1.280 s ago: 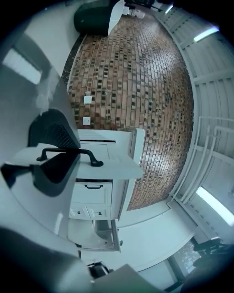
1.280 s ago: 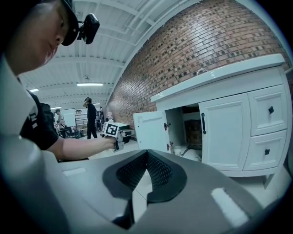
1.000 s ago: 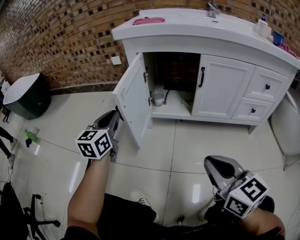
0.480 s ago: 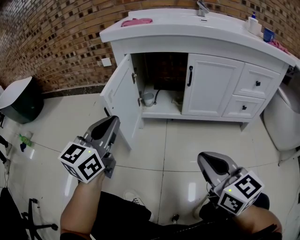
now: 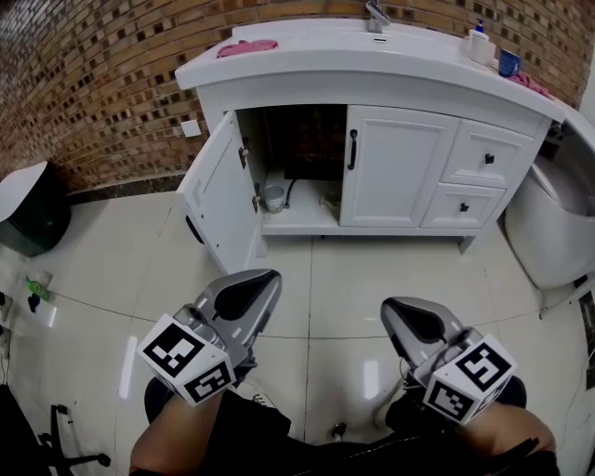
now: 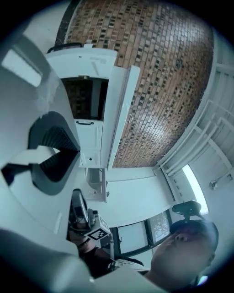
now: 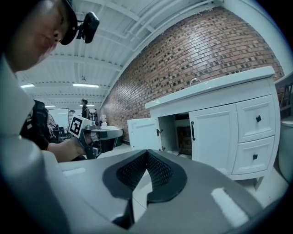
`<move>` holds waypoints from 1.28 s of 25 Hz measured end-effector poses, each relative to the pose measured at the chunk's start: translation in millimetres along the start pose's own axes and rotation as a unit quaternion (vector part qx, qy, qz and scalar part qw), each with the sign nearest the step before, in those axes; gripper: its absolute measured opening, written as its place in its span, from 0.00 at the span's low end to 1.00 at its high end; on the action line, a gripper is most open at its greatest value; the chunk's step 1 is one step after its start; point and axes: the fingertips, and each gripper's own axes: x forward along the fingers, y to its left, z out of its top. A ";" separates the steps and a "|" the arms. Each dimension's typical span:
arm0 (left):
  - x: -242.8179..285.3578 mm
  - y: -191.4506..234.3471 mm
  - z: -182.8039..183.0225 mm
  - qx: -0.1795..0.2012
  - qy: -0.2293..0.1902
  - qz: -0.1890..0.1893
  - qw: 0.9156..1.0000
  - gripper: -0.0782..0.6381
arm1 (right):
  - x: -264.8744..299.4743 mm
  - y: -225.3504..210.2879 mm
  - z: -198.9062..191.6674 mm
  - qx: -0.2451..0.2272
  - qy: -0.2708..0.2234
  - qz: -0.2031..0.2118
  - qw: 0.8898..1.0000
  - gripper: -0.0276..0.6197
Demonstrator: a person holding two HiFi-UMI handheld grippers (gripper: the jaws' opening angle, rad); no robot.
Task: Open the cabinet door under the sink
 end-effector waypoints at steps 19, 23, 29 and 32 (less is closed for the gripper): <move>17.5 -44.8 -21.6 -0.010 0.021 -0.065 0.998 0.12 | -18.1 -2.2 -14.1 -0.008 0.033 -0.006 0.999 0.05; 13.2 -43.7 -18.7 -0.007 0.015 -0.061 0.998 0.12 | -16.0 0.0 -17.5 -0.008 0.039 -0.002 0.999 0.05; 12.6 -38.6 -21.0 -0.009 0.017 -0.056 0.998 0.12 | -13.1 0.2 -19.2 -0.011 0.043 -0.008 0.999 0.05; 12.7 -39.5 -21.7 -0.008 0.018 -0.057 0.998 0.12 | -13.4 0.9 -18.5 -0.013 0.041 -0.009 0.999 0.05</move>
